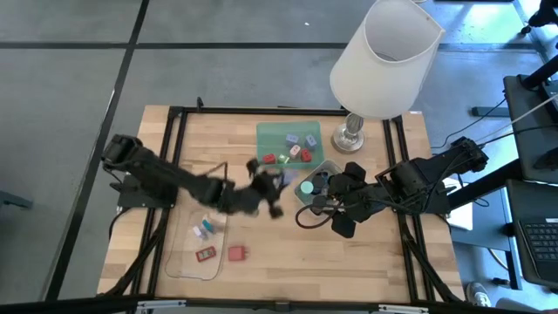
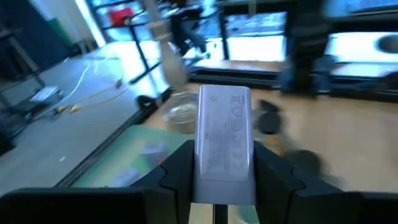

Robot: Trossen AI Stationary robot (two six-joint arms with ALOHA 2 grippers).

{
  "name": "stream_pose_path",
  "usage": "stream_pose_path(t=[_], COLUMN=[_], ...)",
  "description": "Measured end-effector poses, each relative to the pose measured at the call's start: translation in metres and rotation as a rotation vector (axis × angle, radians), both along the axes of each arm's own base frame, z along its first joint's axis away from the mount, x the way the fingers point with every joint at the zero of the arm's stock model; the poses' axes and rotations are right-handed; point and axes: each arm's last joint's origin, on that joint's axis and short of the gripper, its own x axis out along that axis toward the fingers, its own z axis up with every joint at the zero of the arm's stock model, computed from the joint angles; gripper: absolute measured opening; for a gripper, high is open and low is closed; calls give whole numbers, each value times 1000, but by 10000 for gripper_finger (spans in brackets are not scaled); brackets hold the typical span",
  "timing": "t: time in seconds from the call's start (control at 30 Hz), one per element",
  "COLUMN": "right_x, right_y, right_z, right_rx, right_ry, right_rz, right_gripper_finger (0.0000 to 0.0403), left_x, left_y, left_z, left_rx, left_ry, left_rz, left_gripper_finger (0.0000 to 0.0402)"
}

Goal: Pick & Place Office items
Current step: Put the light violet charger adapter into the green bin

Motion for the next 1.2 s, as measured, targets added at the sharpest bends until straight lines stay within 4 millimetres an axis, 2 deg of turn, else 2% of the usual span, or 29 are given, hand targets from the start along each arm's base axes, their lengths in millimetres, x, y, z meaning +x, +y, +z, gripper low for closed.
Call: stream_pose_path(t=[0.17, 0.3, 0.4, 0.5, 0.63, 0.9, 1.1, 1.2], right_x=[0, 0, 0, 0, 0, 0, 1, 1], right_y=[0, 0, 0, 0, 0, 0, 0, 0], right_z=[0, 0, 0, 0, 0, 0, 0, 0], right_rx=[1, 1, 1, 1, 3, 3, 1, 1], right_ry=[-1, -1, -1, -2, -5, -5, -6, -6], right_rz=[0, 1, 1, 0, 0, 0, -1, -1], right_gripper_finger=[310, 310, 310, 310, 310, 310, 310, 311], left_x=[11, 12, 10, 12, 15, 18, 17, 17], left_y=[67, 120, 152, 175, 194, 212, 219, 220], left_z=[-5, -24, -37, -55, -78, -108, -120, -119], left_rx=[-36, -159, -220, -275, -311, -341, -378, -377], left_ry=[69, 136, 151, 186, 223, 291, 325, 319], left_rz=[75, 172, 280, 328, 356, 388, 375, 379], left_gripper_finger=[118, 118, 118, 118, 119, 119, 119, 121])
